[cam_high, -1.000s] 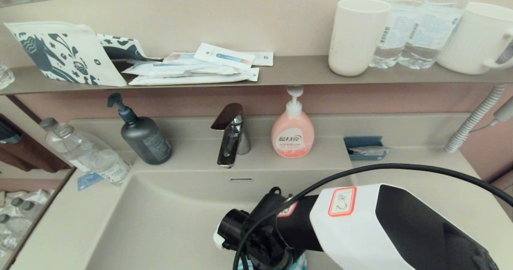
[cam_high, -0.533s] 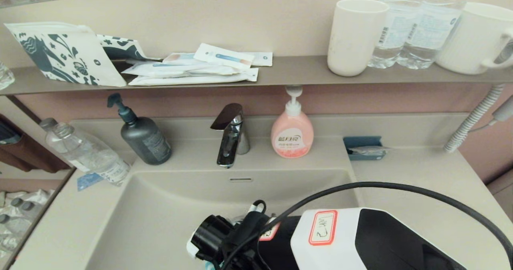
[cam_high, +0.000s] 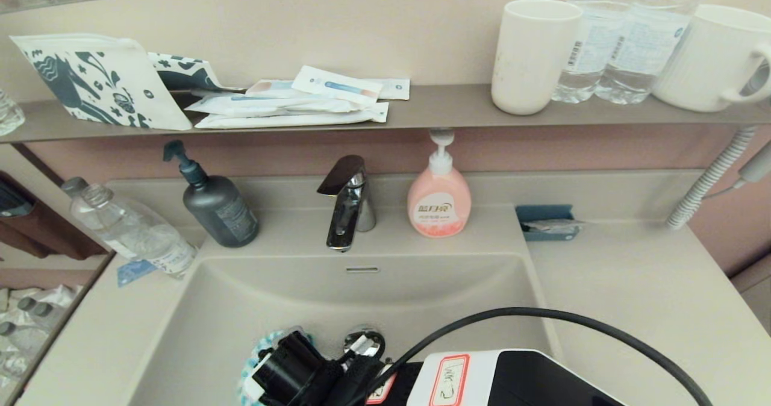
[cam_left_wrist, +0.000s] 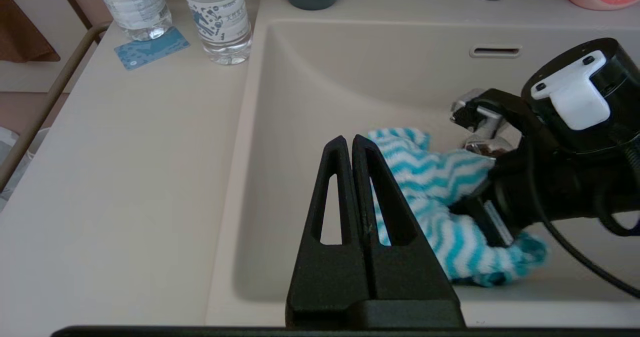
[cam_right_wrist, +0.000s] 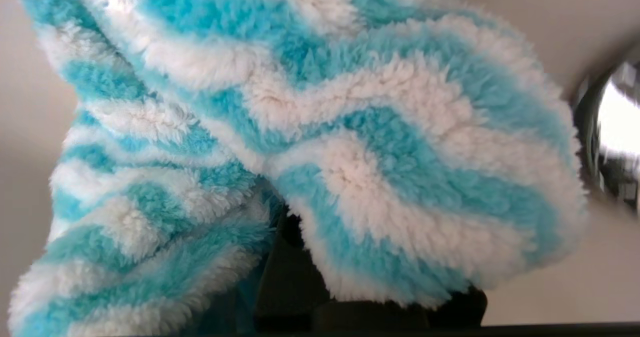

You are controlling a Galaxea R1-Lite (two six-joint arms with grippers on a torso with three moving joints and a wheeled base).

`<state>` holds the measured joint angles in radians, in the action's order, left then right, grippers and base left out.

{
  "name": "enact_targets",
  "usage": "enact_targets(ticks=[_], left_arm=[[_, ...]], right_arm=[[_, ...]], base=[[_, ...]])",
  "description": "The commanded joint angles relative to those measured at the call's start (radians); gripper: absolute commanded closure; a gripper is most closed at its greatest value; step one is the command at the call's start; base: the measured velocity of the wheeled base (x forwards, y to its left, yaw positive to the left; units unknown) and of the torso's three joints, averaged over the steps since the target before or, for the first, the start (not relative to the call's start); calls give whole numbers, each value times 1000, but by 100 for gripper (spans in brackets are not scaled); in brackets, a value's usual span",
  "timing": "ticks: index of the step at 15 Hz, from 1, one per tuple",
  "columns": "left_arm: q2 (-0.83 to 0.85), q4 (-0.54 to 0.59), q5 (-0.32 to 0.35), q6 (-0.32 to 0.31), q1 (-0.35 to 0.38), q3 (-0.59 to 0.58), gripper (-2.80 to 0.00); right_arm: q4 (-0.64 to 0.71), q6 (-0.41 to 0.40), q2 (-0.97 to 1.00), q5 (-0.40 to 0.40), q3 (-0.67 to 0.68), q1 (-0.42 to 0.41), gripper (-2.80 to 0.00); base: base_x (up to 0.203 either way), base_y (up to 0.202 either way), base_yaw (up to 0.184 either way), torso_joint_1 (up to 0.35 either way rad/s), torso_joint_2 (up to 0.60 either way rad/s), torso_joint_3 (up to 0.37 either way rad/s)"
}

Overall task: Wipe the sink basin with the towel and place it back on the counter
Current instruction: Wipe the sink

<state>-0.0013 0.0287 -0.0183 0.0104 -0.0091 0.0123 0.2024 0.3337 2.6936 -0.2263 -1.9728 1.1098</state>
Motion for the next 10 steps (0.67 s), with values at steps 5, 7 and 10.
enact_targets(ticks=[5, 7, 10], left_arm=[[1, 0, 0, 0, 0, 0, 0], [1, 0, 0, 0, 0, 0, 0], [1, 0, 0, 0, 0, 0, 0]], right_arm=[[-67, -49, -6, -123, -1, -81, 0], [-62, -62, -13, -166, 0, -116, 0], [-22, -70, -29, -224, 4, -151, 0]], base=[[0, 0, 0, 0, 0, 0], [0, 0, 0, 0, 0, 0], [0, 0, 0, 0, 0, 0]])
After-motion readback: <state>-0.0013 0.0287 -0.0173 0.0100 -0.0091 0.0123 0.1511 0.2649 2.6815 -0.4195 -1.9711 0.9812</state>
